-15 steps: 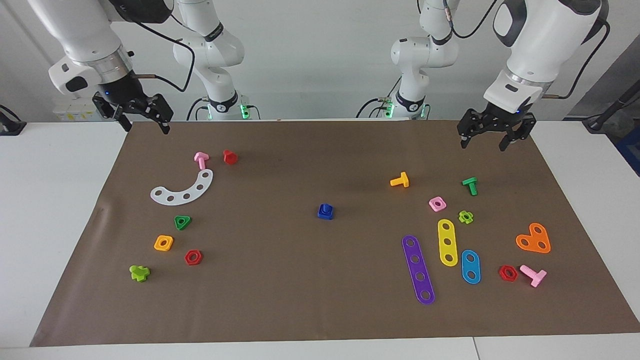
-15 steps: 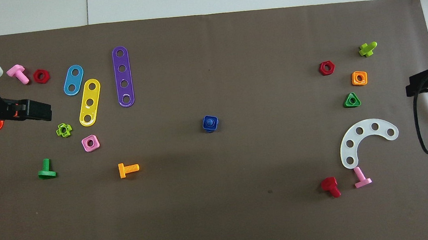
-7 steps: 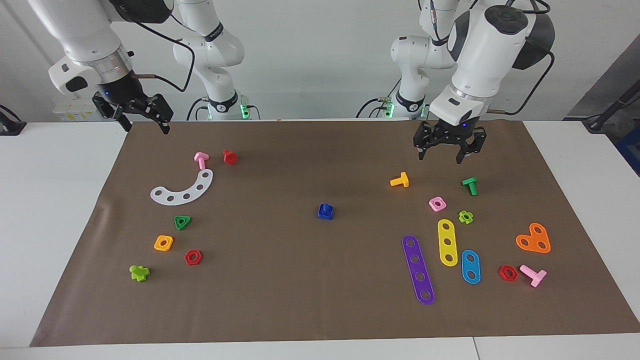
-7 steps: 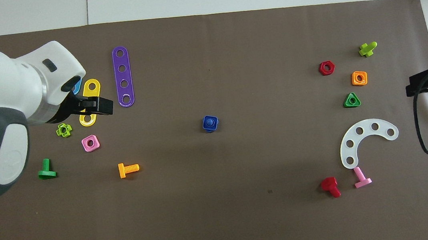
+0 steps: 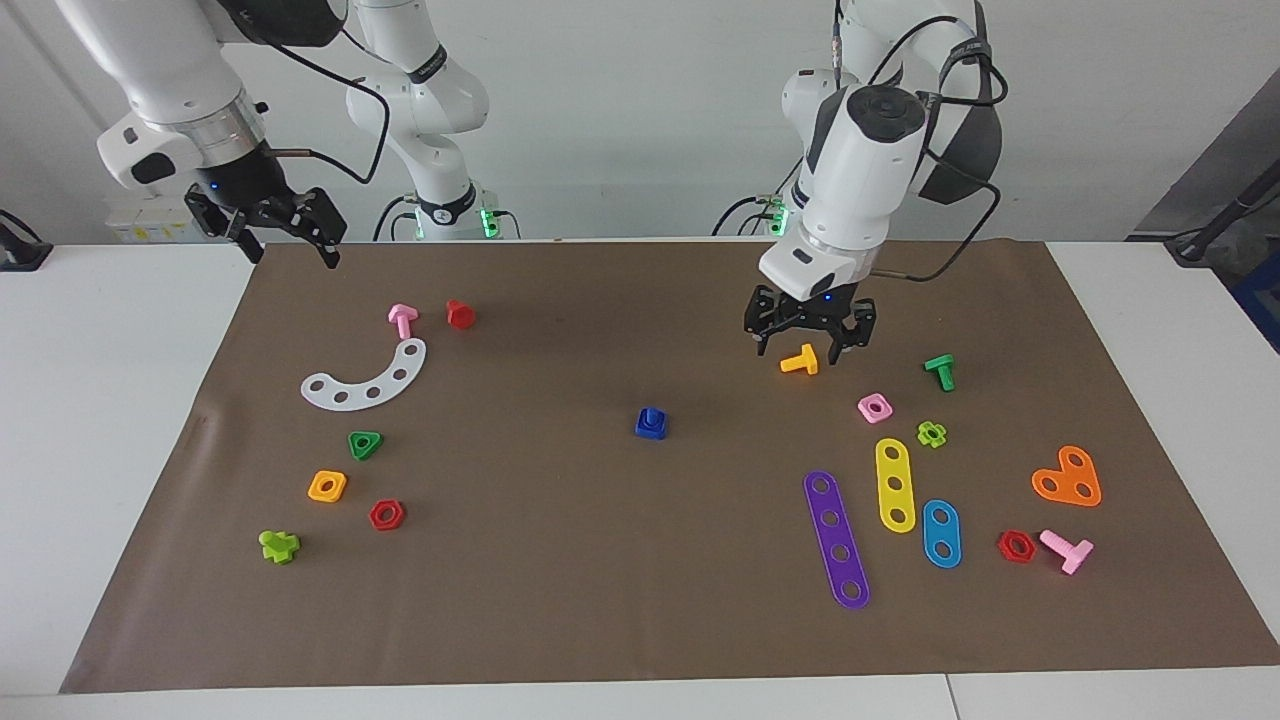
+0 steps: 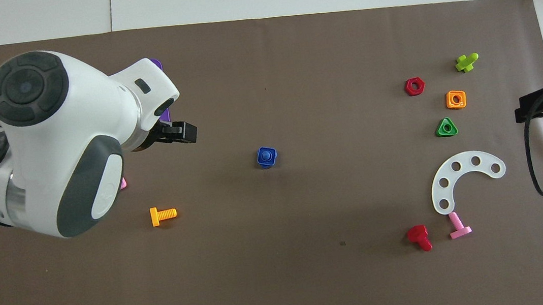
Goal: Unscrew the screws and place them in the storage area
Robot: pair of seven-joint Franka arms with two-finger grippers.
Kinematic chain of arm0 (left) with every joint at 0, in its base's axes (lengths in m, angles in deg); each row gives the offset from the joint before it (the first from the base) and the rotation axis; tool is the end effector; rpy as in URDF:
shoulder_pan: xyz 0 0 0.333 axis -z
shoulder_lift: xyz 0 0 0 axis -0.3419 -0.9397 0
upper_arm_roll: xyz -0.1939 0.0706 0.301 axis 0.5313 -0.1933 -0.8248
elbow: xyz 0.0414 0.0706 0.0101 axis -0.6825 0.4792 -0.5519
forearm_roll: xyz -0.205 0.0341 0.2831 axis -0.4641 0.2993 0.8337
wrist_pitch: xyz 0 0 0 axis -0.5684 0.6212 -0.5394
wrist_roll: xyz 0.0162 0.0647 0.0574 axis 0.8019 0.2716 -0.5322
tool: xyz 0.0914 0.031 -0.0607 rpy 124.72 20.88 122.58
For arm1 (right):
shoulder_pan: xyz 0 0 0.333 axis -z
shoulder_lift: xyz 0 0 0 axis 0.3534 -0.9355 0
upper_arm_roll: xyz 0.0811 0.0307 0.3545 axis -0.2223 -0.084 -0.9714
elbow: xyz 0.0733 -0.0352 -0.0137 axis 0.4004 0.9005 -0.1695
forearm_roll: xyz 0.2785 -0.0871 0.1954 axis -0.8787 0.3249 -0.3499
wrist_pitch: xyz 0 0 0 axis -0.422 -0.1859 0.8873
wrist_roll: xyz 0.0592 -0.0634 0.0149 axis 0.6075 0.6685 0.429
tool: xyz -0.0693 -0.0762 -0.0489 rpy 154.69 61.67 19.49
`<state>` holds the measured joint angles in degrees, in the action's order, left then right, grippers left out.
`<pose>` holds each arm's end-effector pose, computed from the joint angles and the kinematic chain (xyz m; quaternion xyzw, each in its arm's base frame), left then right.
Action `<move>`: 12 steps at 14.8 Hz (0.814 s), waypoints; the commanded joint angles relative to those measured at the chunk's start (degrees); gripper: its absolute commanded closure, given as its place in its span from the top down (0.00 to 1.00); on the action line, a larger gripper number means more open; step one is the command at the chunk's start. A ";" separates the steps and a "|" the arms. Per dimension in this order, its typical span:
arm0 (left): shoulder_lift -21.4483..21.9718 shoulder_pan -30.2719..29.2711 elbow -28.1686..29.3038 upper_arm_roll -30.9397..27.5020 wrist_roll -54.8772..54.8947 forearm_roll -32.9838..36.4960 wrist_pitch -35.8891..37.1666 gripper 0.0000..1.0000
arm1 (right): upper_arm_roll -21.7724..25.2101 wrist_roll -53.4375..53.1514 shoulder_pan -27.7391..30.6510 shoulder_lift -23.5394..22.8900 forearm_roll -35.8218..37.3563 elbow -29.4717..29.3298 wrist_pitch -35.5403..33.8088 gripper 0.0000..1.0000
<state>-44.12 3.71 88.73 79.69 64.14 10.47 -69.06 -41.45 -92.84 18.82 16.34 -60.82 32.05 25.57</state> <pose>0.5345 -0.2577 0.5624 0.9904 -0.1277 0.0499 0.0202 0.4909 -0.0198 0.6742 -0.9980 0.0627 0.0104 0.0009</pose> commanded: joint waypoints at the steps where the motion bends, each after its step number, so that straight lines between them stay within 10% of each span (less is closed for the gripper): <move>1: -0.15 3.27 1.96 -0.81 -1.91 -0.08 -3.34 1.00 | -0.27 1.33 0.64 1.19 -1.11 1.46 0.67 1.00; 12: -7.62 9.78 2.41 -0.81 -11.23 -0.17 -10.99 1.00 | -0.27 1.33 0.64 1.19 -1.11 1.46 0.67 1.00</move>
<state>-51.04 12.09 90.87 79.76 54.64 10.47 -78.29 -41.45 -92.84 18.82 16.34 -60.82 32.05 25.57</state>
